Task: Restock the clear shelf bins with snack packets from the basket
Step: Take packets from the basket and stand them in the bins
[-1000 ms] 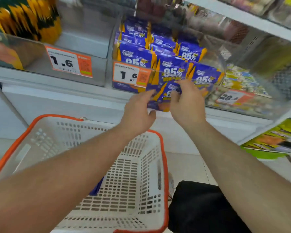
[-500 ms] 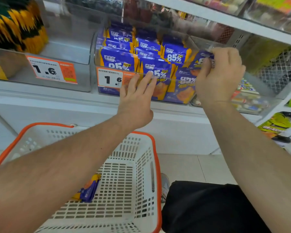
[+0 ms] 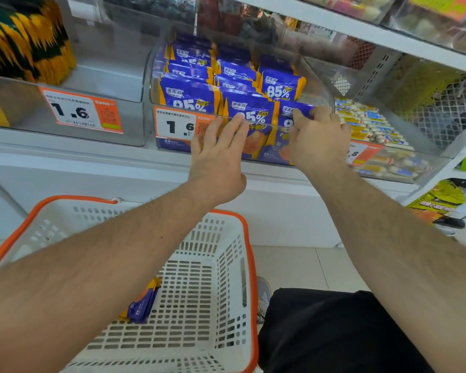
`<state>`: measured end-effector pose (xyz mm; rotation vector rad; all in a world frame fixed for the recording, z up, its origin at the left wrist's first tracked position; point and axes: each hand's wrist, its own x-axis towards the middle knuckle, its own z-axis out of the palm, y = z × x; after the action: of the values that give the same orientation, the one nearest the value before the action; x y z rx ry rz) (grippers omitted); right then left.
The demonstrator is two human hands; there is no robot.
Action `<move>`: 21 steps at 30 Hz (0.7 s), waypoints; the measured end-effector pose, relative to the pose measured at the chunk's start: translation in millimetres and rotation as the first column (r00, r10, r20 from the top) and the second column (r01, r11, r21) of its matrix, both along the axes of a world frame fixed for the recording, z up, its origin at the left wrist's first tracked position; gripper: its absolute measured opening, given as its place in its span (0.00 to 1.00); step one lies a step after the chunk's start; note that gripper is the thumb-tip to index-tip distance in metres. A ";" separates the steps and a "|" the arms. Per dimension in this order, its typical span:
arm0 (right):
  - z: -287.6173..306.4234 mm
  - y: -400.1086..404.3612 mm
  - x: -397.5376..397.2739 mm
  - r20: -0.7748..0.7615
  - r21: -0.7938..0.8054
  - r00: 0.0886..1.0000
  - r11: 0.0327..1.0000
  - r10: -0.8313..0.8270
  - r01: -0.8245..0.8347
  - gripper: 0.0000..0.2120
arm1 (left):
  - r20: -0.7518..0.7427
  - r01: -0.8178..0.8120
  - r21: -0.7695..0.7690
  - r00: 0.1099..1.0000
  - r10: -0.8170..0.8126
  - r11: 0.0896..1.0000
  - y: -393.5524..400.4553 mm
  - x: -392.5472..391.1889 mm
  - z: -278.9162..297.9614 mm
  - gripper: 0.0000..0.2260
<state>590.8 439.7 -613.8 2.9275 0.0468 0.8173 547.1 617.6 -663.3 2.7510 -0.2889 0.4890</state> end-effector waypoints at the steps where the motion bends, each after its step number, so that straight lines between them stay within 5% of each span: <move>1: -2.6 0.0 -0.8 -0.018 0.009 1.000 1.000 -0.009 0.009 0.21 | -0.003 0.008 -0.012 1.000 -0.008 1.000 1.0 -0.1 1.2 0.41; 6: -4.2 11.3 -8.0 0.107 0.151 0.994 0.988 0.024 -0.040 0.29 | 0.057 0.085 -0.109 0.995 -0.079 0.990 10.6 -6.3 -2.1 0.39; 9: -16.9 38.1 -22.5 0.392 0.165 0.893 0.938 0.221 -0.305 0.26 | 0.023 0.094 -0.161 0.995 -0.092 0.983 28.8 -15.3 -23.2 0.38; 11: -40.6 67.5 -31.0 0.385 0.117 0.819 0.858 0.425 -0.501 0.20 | -0.097 0.038 -0.180 0.994 -0.056 0.983 50.6 -24.2 -49.7 0.37; 14: -93.5 113.7 -42.8 0.108 0.214 0.785 0.756 0.610 -0.618 0.16 | -0.331 -0.079 -0.186 0.944 0.013 0.979 90.3 -42.4 -98.8 0.34; 16: -134.6 138.5 -50.1 -0.203 0.322 0.773 0.787 0.601 -0.526 0.13 | -0.479 -0.172 -0.179 0.875 0.067 0.969 115.6 -55.4 -128.5 0.32; 21: -225.4 184.8 -66.1 -0.758 0.431 0.467 0.887 0.456 -0.166 0.11 | -0.733 -0.362 -0.170 0.668 0.128 0.917 167.4 -84.7 -187.0 0.31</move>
<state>524.7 624.4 -839.2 3.3126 0.6119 -0.7910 462.4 785.1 -850.3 2.4392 0.3423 -0.4700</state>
